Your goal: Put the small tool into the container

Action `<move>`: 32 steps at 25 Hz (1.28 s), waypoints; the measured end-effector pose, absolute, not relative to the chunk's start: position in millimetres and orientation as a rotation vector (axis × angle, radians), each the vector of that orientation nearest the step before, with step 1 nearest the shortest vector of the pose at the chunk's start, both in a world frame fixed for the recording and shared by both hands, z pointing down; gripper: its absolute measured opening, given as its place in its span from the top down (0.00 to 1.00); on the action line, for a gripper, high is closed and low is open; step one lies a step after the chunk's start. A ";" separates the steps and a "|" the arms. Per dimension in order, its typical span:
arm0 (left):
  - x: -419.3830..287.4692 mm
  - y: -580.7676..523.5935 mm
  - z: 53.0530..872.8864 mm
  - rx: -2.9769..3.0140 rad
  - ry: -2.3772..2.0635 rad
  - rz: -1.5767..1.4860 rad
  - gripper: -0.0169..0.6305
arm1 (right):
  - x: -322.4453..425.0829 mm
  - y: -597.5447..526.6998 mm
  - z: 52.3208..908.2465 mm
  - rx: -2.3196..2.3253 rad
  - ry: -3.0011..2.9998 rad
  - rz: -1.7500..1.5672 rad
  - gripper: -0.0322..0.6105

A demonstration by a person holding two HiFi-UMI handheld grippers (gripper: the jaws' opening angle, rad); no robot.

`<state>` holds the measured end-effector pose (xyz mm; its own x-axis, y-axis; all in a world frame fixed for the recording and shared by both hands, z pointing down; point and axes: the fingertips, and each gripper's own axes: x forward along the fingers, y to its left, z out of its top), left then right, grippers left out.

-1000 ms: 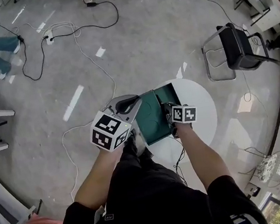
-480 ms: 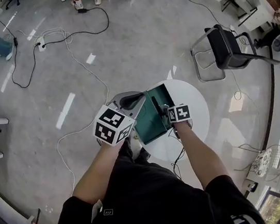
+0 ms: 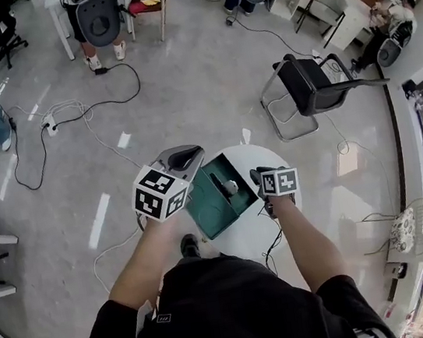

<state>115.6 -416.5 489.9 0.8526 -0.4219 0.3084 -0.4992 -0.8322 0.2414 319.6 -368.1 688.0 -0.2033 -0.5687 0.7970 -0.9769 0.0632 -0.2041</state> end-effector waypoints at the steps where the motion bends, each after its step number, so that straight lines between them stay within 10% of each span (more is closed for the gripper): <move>1: 122.2 -417.9 484.7 2.726 -0.691 0.348 0.94 | 325.9 -368.0 679.8 1.558 -1.845 1.017 0.79; 32: 188.8 -426.0 344.0 2.918 -0.888 0.185 0.94 | 475.0 -244.0 285.9 2.351 -2.448 -0.077 0.94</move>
<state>188.8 -426.0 344.0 0.8242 -0.5487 0.1402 -0.5590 -0.8278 0.0466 475.0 -244.0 285.9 -0.0246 -0.9770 -0.2118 -0.9884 0.0556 -0.1413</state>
